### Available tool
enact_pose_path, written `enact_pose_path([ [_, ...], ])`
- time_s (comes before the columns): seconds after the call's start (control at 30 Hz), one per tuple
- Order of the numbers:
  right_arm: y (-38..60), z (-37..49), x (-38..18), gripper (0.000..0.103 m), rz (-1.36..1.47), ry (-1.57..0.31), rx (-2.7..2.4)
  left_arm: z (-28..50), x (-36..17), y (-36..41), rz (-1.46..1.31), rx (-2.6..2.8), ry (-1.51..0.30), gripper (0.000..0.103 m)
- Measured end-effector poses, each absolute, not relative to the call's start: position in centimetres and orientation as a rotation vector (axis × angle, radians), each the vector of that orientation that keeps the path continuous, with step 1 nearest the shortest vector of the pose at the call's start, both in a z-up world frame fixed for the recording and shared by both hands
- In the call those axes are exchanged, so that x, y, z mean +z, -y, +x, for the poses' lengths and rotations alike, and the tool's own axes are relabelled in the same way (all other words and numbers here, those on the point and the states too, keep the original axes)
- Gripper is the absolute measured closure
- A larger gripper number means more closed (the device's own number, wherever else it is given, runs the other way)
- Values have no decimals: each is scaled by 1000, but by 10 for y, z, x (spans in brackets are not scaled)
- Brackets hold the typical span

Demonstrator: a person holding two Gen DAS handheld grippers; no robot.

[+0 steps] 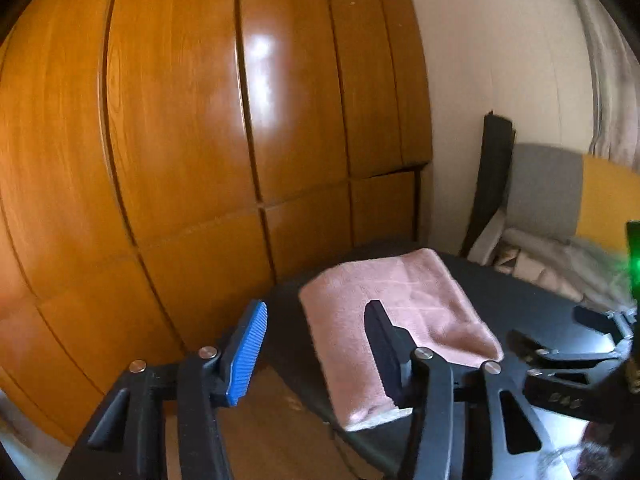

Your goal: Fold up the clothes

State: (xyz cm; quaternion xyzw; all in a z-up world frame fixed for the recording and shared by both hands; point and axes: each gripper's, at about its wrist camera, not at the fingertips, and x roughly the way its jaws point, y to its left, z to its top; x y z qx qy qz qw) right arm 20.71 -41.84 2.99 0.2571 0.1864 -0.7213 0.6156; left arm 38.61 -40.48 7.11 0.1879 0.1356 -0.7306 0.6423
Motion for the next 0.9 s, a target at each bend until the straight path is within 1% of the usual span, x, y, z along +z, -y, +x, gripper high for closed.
enact_pose_path([
  [0.07, 426, 222, 35, 0, 572, -454, -1662, 392, 64, 414, 436, -1699, -390, 56],
  [0.23, 422, 246, 30, 0, 503, -525, -1651, 386, 40, 425, 519, -1580, -400, 56],
  [0.43, 414, 264, 21, 0, 453, -592, -1602, 398, 26, 428, 516, -1603, -509, 56],
  [0.7, 412, 261, 16, 0, 467, -584, -1575, 400, 18, 428, 507, -1606, -526, 56],
  [0.9, 414, 262, 11, 0, 467, -597, -1565, 395, 17, 423, 504, -1613, -491, 56],
])
